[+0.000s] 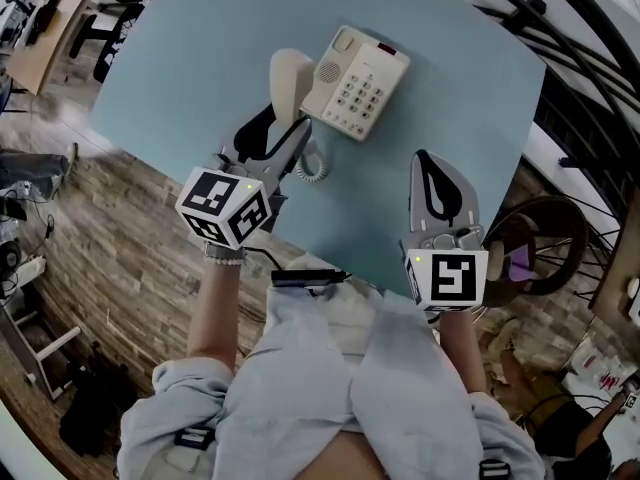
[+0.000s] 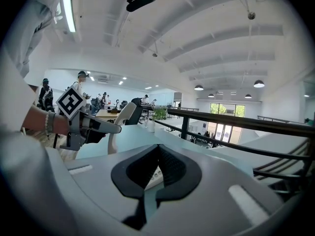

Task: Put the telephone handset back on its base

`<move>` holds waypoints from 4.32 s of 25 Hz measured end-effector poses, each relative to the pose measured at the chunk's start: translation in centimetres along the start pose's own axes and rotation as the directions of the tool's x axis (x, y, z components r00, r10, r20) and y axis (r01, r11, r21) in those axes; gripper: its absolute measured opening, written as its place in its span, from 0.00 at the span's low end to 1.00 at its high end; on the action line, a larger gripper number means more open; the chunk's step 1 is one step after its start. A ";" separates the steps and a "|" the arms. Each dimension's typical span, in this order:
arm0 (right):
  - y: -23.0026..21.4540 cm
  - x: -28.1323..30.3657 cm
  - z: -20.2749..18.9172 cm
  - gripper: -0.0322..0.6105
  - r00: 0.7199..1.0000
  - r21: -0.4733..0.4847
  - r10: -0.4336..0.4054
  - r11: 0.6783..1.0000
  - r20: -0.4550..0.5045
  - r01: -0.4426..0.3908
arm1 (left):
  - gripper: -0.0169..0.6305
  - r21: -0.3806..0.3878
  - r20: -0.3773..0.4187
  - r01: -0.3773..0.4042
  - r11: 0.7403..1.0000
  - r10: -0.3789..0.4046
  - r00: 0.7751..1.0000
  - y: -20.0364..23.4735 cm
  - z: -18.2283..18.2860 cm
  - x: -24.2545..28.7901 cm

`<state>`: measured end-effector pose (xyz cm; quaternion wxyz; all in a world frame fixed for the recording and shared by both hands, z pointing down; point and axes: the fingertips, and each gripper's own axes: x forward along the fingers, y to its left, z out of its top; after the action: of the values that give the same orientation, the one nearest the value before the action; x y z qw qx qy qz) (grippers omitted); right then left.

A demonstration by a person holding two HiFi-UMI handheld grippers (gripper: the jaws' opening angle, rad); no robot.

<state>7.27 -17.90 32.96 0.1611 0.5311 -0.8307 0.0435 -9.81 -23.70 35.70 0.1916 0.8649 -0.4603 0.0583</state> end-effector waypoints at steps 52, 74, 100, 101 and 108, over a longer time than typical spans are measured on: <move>-2.1 3.3 -4.0 0.06 0.987 0.073 -0.107 0.991 -0.118 0.116 | 0.33 0.030 -0.258 -0.018 0.999 0.025 0.966 7.3 -5.8 14.4; -2.1 3.1 -4.2 0.06 0.985 0.080 -0.120 0.988 -0.126 0.130 | 0.33 0.152 -0.262 -0.141 0.978 0.177 0.949 7.2 -7.5 16.8; -1.0 0.9 -2.8 0.06 0.996 0.050 -0.073 0.996 -0.060 0.076 | 0.28 0.105 -0.133 -0.040 0.994 0.054 0.990 3.0 -4.6 12.4; -0.8 0.7 -2.6 0.06 0.996 0.045 -0.067 0.997 -0.057 0.070 | 0.25 0.098 -0.116 -0.042 0.994 0.054 0.992 2.9 -4.2 11.8; 0.1 -1.2 -1.6 0.06 0.999 0.014 -0.033 0.999 -0.027 0.033 | 0.09 0.112 -0.029 -0.068 0.991 0.072 0.997 1.0 -2.6 7.6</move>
<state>8.00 -16.49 34.09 0.1692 0.5453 -0.8192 0.0539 -6.12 -29.11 40.48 0.1485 0.8564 -0.4833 0.1047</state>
